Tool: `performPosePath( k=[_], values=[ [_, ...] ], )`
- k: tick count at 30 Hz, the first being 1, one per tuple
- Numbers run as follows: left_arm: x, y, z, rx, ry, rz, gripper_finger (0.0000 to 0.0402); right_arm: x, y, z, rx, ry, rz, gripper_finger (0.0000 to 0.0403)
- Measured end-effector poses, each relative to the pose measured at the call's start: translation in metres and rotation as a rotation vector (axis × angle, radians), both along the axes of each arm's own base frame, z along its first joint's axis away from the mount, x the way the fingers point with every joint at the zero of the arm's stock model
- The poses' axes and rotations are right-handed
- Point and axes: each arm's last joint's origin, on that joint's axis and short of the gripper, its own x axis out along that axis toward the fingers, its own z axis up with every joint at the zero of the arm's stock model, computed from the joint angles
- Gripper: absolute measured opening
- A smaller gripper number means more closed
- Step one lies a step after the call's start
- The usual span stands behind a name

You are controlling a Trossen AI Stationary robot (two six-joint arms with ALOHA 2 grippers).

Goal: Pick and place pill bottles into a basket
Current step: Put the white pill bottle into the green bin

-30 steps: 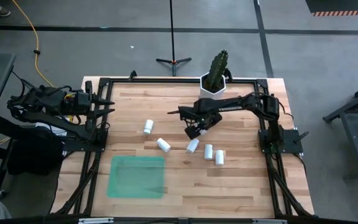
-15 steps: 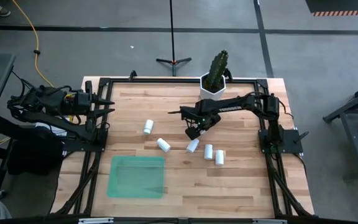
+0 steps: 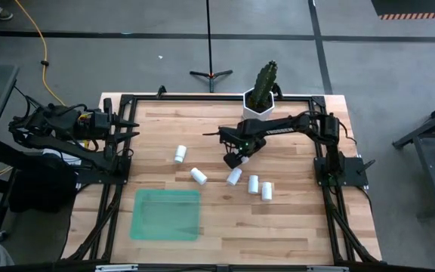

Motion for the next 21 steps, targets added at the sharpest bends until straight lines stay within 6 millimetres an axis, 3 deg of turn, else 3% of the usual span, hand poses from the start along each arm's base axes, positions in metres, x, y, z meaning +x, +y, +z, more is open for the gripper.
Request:
performPosePath(
  k=[7, 21],
  values=[
    [-0.0001, 0.0000, 0.0001, 0.000, 0.000, 0.000, 0.0147, 0.0001, 0.0006, 0.0001, 0.019, -0.004, 0.004, 0.0275],
    [-0.0001, 0.0000, 0.0001, 0.000, 0.000, 0.000, 0.0147, -0.0010, 0.0017, 0.0010, 0.036, 0.004, 0.010, 0.0145]
  ],
)
